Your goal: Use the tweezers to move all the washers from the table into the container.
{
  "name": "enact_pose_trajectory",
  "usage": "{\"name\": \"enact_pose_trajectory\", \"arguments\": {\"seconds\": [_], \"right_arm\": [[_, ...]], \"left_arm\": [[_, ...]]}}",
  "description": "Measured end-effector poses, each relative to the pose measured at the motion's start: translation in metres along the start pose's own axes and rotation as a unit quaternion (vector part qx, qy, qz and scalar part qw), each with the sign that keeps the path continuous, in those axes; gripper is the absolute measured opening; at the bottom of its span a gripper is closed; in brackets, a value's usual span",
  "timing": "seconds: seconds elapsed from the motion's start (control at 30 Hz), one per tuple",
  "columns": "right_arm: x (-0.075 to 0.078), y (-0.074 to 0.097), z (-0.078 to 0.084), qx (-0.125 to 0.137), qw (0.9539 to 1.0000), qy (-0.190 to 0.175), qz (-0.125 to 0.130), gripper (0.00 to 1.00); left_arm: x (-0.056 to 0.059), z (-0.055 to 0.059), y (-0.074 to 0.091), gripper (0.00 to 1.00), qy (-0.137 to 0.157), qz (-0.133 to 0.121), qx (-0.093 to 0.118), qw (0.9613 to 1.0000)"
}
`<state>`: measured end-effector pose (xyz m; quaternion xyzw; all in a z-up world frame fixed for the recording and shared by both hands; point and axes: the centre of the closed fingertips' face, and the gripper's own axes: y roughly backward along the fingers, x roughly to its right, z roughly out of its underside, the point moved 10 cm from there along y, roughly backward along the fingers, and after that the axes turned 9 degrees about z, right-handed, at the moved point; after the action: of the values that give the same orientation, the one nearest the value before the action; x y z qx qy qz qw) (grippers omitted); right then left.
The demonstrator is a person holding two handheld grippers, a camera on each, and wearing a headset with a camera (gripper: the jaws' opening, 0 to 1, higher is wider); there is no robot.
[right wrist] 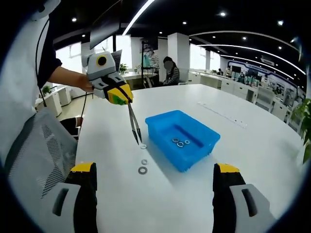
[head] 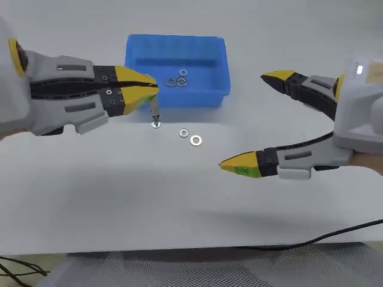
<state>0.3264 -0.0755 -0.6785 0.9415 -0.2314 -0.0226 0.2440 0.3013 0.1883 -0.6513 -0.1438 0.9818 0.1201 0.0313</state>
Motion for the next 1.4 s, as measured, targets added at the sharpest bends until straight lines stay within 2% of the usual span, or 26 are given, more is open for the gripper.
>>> {"name": "enact_pose_trajectory", "arguments": {"seconds": [0.13, 0.3, 0.6, 0.67, 0.7, 0.8, 0.87, 0.9, 0.93, 1.03, 1.17, 1.27, 1.33, 1.4], "right_arm": [[0.002, 0.002, 0.004, 0.008, 0.9997, -0.020, 0.009, 1.00], [0.003, 0.000, 0.012, -0.007, 0.9998, -0.010, 0.013, 1.00], [-0.001, -0.003, 0.017, -0.009, 0.9998, -0.019, 0.005, 1.00], [-0.001, -0.003, 0.017, -0.008, 0.9998, -0.020, 0.004, 1.00], [-0.001, -0.004, 0.016, -0.007, 0.9997, -0.021, 0.004, 1.00], [-0.005, -0.007, 0.013, 0.000, 0.9996, -0.028, 0.000, 1.00], [-0.011, -0.008, 0.010, 0.004, 0.9990, -0.042, -0.013, 1.00], [-0.024, -0.010, 0.007, 0.009, 0.9964, -0.072, -0.045, 1.00], [-0.030, -0.011, 0.007, 0.009, 0.9953, -0.075, -0.061, 1.00], [-0.043, -0.017, 0.007, -0.012, 0.9952, -0.037, -0.089, 0.95], [-0.050, -0.032, 0.001, -0.033, 0.9941, -0.021, -0.101, 0.81], [-0.056, -0.042, -0.011, -0.014, 0.9921, -0.020, -0.123, 0.72], [-0.056, -0.050, -0.020, -0.005, 0.9922, -0.001, -0.124, 0.68], [-0.055, -0.059, -0.027, -0.008, 0.9925, 0.019, -0.121, 0.63]], "left_arm": [[-0.003, 0.008, -0.002, 0.04, 0.006, -0.004, -0.004, 1.0000], [-0.003, 0.012, -0.003, 0.04, 0.012, -0.002, -0.004, 0.9999], [-0.003, 0.013, -0.004, 0.04, 0.020, -0.003, -0.002, 0.9998], [-0.003, 0.013, -0.004, 0.04, 0.029, -0.004, -0.003, 0.9996], [-0.004, 0.014, -0.002, 0.04, 0.044, -0.010, -0.001, 0.9990], [-0.008, 0.013, 0.000, 0.04, 0.053, -0.017, -0.009, 0.9984], [-0.009, 0.011, 0.001, 0.04, 0.056, -0.018, -0.017, 0.9981], [-0.008, 0.011, 0.001, 0.04, 0.056, -0.017, -0.019, 0.9981], [-0.009, 0.011, 0.001, 0.04, 0.057, -0.015, -0.023, 0.9980], [-0.008, 0.010, 0.001, 0.04, 0.061, -0.009, -0.028, 0.9977], [-0.010, 0.006, 0.001, 0.04, 0.051, -0.007, -0.045, 0.9977], [-0.009, 0.005, 0.001, 0.04, 0.045, -0.001, -0.054, 0.9975], [-0.009, 0.005, 0.000, 0.04, 0.048, 0.005, -0.056, 0.9973], [-0.011, 0.004, 0.001, 0.04, 0.057, -0.001, -0.060, 0.9966]]}}
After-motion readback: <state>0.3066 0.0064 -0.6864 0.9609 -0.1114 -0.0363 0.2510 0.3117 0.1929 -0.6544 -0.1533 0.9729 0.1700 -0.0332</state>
